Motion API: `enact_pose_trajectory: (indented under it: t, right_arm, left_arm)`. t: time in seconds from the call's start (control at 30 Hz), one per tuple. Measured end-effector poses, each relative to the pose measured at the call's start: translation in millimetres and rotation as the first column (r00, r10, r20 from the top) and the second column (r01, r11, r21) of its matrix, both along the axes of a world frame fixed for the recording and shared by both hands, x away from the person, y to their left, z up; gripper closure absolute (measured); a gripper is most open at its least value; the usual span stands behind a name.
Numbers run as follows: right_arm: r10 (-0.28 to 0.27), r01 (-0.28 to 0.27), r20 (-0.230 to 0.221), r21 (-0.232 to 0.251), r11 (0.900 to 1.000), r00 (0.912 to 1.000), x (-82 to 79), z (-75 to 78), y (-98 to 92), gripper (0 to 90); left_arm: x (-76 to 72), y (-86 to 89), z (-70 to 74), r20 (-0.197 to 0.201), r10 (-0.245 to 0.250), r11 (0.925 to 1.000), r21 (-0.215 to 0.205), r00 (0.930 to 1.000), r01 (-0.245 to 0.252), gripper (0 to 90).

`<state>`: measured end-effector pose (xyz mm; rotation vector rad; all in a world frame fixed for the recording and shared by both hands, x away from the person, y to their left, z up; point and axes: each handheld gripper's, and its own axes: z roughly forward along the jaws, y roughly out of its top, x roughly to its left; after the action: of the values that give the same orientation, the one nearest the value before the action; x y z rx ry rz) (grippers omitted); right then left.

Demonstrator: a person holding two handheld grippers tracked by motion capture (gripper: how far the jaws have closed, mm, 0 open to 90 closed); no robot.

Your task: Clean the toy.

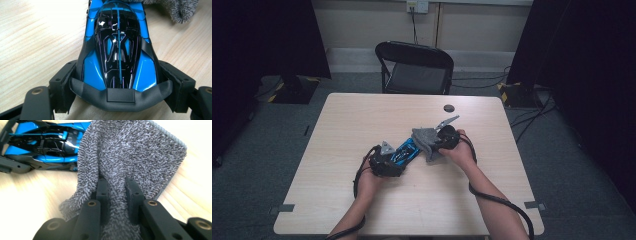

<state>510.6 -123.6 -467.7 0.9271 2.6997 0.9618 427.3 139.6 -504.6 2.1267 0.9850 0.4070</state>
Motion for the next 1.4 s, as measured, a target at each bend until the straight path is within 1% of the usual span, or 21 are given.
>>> enact_pose_trajectory:
  t: [0.2,0.27,0.47,0.57,0.63,0.67,0.7,0.73,0.77,0.8,0.83,0.87,0.9,0.93,1.0,1.03,1.13,1.17,1.23,1.3,1.4]
  right_arm:
    - [-0.034,0.034,0.001,0.002,0.999,0.9994,-3.0,-2.0,-15.3,76.0]
    - [-0.040,0.040,-0.004,0.007,0.999,0.9992,-6.3,-1.8,-21.5,75.9]
    - [-0.062,0.062,0.006,0.013,0.998,0.9980,-17.3,-2.1,-41.8,74.9]
    - [-0.069,0.069,0.010,0.016,0.998,0.9976,-21.8,-3.5,-46.9,73.5]
    - [-0.087,0.086,0.020,0.034,0.996,0.9960,-27.9,-5.8,-51.8,66.0]
    - [-0.087,0.086,0.020,0.034,0.996,0.9960,-27.9,-5.8,-51.8,66.0]
    - [-0.102,0.100,0.033,0.053,0.994,0.9943,-32.9,-5.5,-54.6,59.7]
    - [-0.112,0.109,0.039,0.072,0.991,0.9930,-35.6,-4.6,-56.6,56.6]
    - [-0.112,0.109,0.039,0.072,0.991,0.9930,-35.6,-4.6,-56.6,56.6]
    - [-0.132,0.127,0.067,0.080,0.989,0.9889,-41.4,-1.4,-61.2,51.9]
    - [-0.132,0.127,0.067,0.080,0.989,0.9889,-41.4,-1.4,-61.2,51.9]
    - [-0.145,0.136,0.101,0.090,0.987,0.9843,-47.9,1.8,-66.9,47.4]
    - [-0.162,0.151,0.106,0.099,0.984,0.9811,-51.3,2.7,-70.1,45.0]
    - [-0.162,0.151,0.106,0.099,0.984,0.9811,-51.3,2.7,-70.1,45.0]
    - [-0.180,0.166,0.113,0.118,0.979,0.9772,-58.2,2.5,-76.0,45.2]
    - [-0.175,0.163,0.139,0.094,0.982,0.9747,-65.7,-1.7,-79.5,46.4]
    - [-0.177,0.164,0.135,0.098,0.982,0.9749,-69.6,-7.2,-81.0,47.4]
    - [-0.177,0.167,0.133,0.084,0.982,0.9752,-71.2,-11.1,-81.1,47.9]
    - [-0.177,0.167,0.139,0.079,0.983,0.9743,-72.8,-15.7,-81.5,49.0]
    - [-0.176,0.168,0.142,0.067,0.983,0.9740,-73.4,-18.4,-81.3,50.4]
    - [-0.177,0.171,0.156,0.053,0.984,0.9719,-74.7,-23.0,-78.8,53.6]
  left_arm:
    - [0.0,0.0,0.0,0.001,0.001,1.0000,0.001,1.0000,-0.001,24.1]
    - [0.0,0.0,0.0,0.001,0.001,1.0000,0.000,1.0000,-0.001,24.1]
    - [-0.1,-0.1,0.0,0.001,0.001,1.0000,0.001,1.0000,-0.001,24.0]
    - [0.0,0.0,0.0,0.001,0.000,1.0000,0.000,1.0000,0.000,24.0]
    - [0.0,0.0,0.0,0.000,0.000,1.0000,0.000,1.0000,0.000,24.0]
    - [0.0,-0.1,0.0,0.001,0.001,1.0000,0.000,1.0000,-0.001,24.0]
    - [0.0,0.0,0.0,0.001,0.000,1.0000,0.000,1.0000,0.000,23.8]
    - [0.0,0.0,0.0,0.001,0.000,1.0000,0.001,1.0000,0.000,23.8]
    - [0.0,0.0,0.0,0.000,0.000,1.0000,0.000,1.0000,0.000,23.8]
    - [0.0,0.0,0.0,0.000,0.000,1.0000,0.000,1.0000,0.000,23.2]
    - [0.0,-0.1,0.0,0.000,-0.003,1.0000,0.000,1.0000,0.003,23.2]
    - [0.2,0.1,0.2,0.003,-0.007,1.0000,0.006,1.0000,0.007,21.8]
    - [0.2,0.0,0.2,0.002,-0.011,0.9999,0.009,0.9999,0.011,21.1]
    - [0.1,-0.4,0.2,0.004,-0.012,0.9999,0.011,0.9999,0.012,21.1]
    - [-0.2,-1.1,0.0,0.002,-0.016,0.9998,0.010,0.9999,0.016,20.0]
    - [-0.3,-1.1,-0.1,0.001,-0.019,0.9998,0.010,0.9998,0.019,18.7]
    - [-0.8,-1.0,0.1,0.004,-0.024,0.9997,0.008,0.9997,0.023,17.9]
    - [-1.2,-0.8,0.2,0.005,-0.023,0.9997,0.004,0.9997,0.023,17.7]
    - [-2.2,-1.2,0.3,0.017,-0.003,0.9999,0.014,0.9999,0.003,16.0]
    - [-3.1,1.9,1.0,0.023,-0.006,1.0000,-0.007,0.9997,0.006,15.4]
    - [-5.8,6.8,2.9,0.017,-0.005,0.9999,-0.012,0.9998,0.005,15.6]
